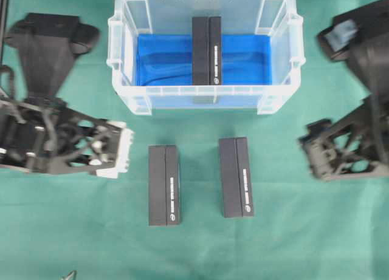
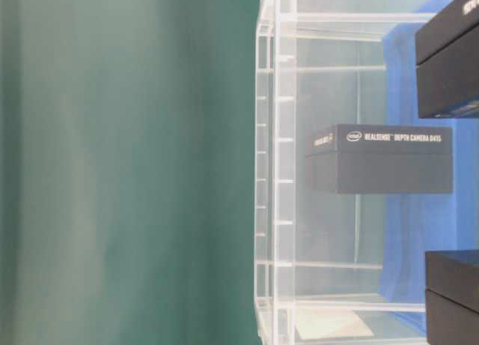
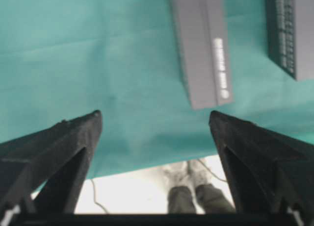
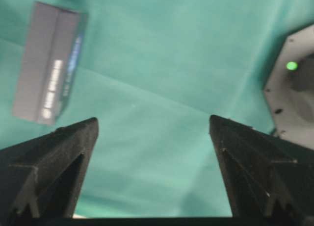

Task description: Take the box out of the case with both arms.

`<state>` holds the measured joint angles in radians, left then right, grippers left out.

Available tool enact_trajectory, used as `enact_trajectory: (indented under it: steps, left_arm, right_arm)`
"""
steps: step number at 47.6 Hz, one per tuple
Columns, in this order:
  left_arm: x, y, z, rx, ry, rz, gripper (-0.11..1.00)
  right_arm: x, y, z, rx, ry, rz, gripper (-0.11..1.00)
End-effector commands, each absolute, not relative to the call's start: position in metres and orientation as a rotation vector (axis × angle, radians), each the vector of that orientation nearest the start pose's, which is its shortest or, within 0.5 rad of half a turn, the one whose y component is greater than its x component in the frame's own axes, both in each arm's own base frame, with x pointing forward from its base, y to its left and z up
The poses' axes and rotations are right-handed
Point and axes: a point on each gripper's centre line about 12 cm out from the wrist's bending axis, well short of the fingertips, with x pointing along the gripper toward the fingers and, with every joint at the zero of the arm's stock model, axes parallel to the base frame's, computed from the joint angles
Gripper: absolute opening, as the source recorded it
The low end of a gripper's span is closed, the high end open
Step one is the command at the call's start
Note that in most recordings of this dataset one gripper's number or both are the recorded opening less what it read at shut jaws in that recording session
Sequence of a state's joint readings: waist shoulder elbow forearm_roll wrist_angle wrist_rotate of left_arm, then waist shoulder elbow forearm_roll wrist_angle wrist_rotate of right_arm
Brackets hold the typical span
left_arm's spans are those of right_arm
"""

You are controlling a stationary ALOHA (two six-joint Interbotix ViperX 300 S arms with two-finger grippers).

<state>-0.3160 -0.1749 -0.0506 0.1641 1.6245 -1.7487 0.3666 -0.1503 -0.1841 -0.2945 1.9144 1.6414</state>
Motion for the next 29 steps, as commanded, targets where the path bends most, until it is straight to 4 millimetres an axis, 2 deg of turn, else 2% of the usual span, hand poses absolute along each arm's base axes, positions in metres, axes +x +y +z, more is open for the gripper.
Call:
enact_trajectory:
  steps: [1, 11, 17, 23, 29]
  left_arm:
    - [0.287, -0.081, 0.392, -1.157, 1.012, 1.014, 0.85]
    - [0.245, -0.083, 0.378, -1.186, 1.014, 1.053, 0.85]
    - [0.224, -0.083, 0.374, -1.208, 1.009, 1.059, 0.85]
    - [0.213, -0.082, 0.372, -1.225, 1.003, 1.065, 0.85]
    - [0.211, -0.081, 0.370, -1.222, 1.005, 1.069, 0.85]
  right_arm:
    - [0.265, 0.070, 0.428, 0.921, 1.050, -1.120, 0.90]
    - [0.233, 0.060, 0.425, 0.961, 1.050, -1.130, 0.90]
    - [0.221, 0.056, 0.421, 0.982, 1.038, -1.140, 0.90]
    - [0.218, 0.055, 0.414, 0.997, 1.029, -1.126, 0.90]
    - [0.222, 0.057, 0.408, 1.008, 1.027, -1.095, 0.90]
